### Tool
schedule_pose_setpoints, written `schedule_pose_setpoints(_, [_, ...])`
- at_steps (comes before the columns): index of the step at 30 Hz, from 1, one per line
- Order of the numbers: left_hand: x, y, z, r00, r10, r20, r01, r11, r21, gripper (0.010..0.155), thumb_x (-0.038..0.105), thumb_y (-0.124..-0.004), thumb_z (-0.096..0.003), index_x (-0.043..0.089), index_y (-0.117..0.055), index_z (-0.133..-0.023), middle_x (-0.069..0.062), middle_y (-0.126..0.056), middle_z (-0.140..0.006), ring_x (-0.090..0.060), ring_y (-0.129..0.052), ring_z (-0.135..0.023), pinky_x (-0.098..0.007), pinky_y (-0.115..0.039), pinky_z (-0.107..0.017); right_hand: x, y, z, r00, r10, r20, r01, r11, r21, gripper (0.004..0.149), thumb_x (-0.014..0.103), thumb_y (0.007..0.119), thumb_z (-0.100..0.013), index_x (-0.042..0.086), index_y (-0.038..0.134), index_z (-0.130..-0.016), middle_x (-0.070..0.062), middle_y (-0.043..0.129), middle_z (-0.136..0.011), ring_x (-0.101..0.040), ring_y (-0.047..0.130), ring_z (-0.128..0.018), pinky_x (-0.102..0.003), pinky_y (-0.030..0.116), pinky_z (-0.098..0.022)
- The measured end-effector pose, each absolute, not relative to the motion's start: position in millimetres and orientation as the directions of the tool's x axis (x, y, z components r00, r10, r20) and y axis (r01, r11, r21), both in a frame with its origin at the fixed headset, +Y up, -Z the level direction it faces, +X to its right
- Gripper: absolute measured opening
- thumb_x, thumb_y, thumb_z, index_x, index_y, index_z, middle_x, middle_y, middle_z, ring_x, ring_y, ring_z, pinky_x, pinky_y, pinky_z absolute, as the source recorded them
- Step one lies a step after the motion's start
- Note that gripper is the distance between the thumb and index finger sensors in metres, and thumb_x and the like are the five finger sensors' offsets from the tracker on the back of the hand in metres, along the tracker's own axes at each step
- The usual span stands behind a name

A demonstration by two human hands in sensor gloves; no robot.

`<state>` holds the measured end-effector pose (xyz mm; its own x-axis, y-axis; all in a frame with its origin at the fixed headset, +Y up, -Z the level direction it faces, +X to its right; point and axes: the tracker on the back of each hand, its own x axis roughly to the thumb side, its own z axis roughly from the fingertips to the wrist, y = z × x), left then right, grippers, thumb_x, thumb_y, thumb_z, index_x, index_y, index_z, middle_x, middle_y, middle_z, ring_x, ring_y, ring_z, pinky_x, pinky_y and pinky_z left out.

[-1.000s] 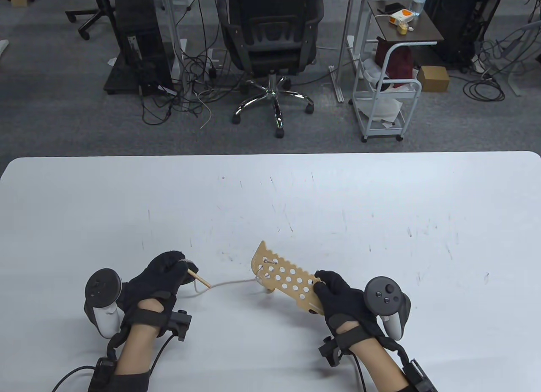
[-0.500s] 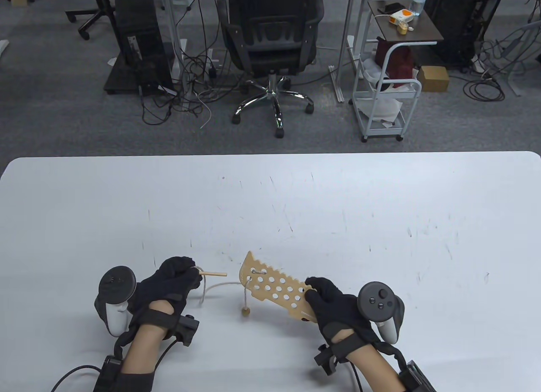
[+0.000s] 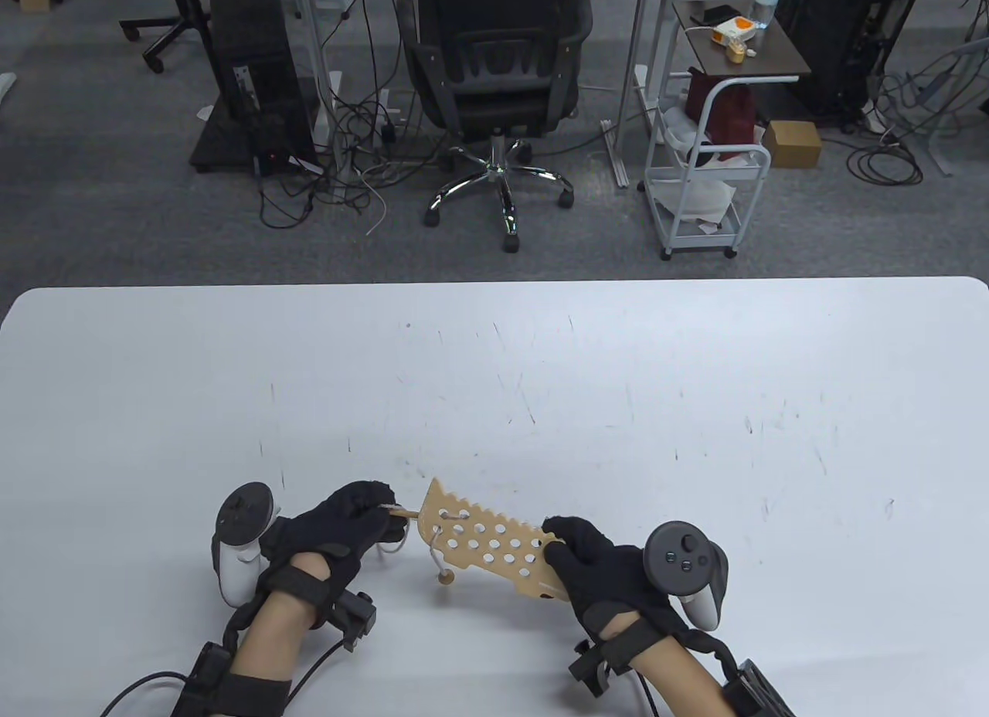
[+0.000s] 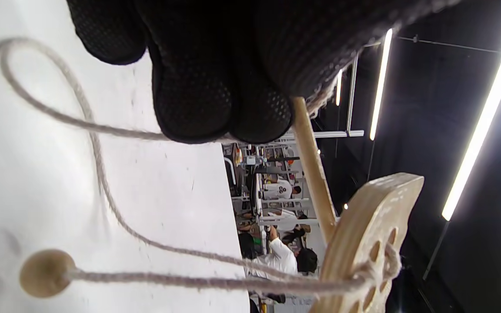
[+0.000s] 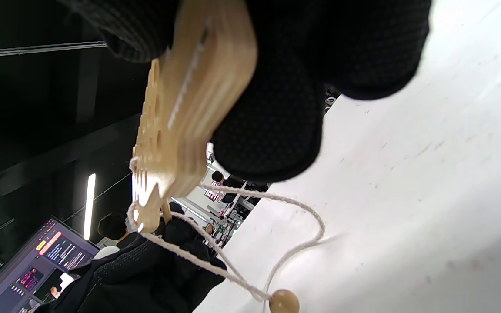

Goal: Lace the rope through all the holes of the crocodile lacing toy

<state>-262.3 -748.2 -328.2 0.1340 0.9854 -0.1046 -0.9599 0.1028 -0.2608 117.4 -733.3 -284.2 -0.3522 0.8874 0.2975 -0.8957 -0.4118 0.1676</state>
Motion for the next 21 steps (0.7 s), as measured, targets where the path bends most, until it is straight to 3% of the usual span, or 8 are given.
schedule_pose_setpoints(14, [-250, -758, -328, 0.053, 0.980, -0.194, -0.914, -0.031, -0.404, 0.044, 0.029, -0.080, -0.0421, 0.031, -0.083, -0.086, 0.002, -0.098, -0.076, -0.023, -0.099, -0.068, -0.054, -0.067, -0.069, 109, -735, -282, -0.306, 0.889, 0.342, -0.891, -0.394, 0.227, 0.047, 0.037, 0.072, -0.047, 0.012, 0.069, -0.087, -0.004, 0.096, -0.065, -0.022, 0.107, -0.040, -0.044, 0.082, -0.040])
schedule_pose_setpoints(17, [-249, -758, -328, 0.071, 0.980, -0.186, -0.909, -0.013, -0.416, 0.043, 0.030, -0.081, -0.0421, 0.033, -0.085, -0.085, -0.001, -0.090, -0.085, -0.026, -0.092, -0.076, -0.056, -0.062, -0.071, 108, -735, -281, -0.295, 0.890, 0.347, -0.891, -0.387, 0.237, 0.047, 0.037, 0.072, -0.047, 0.012, 0.070, -0.087, -0.003, 0.096, -0.065, -0.022, 0.107, -0.040, -0.043, 0.082, -0.040])
schedule_pose_setpoints(21, [-249, -754, -329, 0.103, 0.984, -0.145, -0.910, 0.034, -0.412, 0.043, 0.029, -0.083, -0.0421, 0.033, -0.086, -0.084, 0.000, -0.087, -0.087, -0.026, -0.090, -0.078, -0.056, -0.060, -0.072, 107, -735, -281, -0.302, 0.886, 0.351, -0.887, -0.396, 0.238, 0.047, 0.037, 0.072, -0.047, 0.012, 0.070, -0.086, -0.003, 0.096, -0.065, -0.022, 0.108, -0.040, -0.043, 0.082, -0.040])
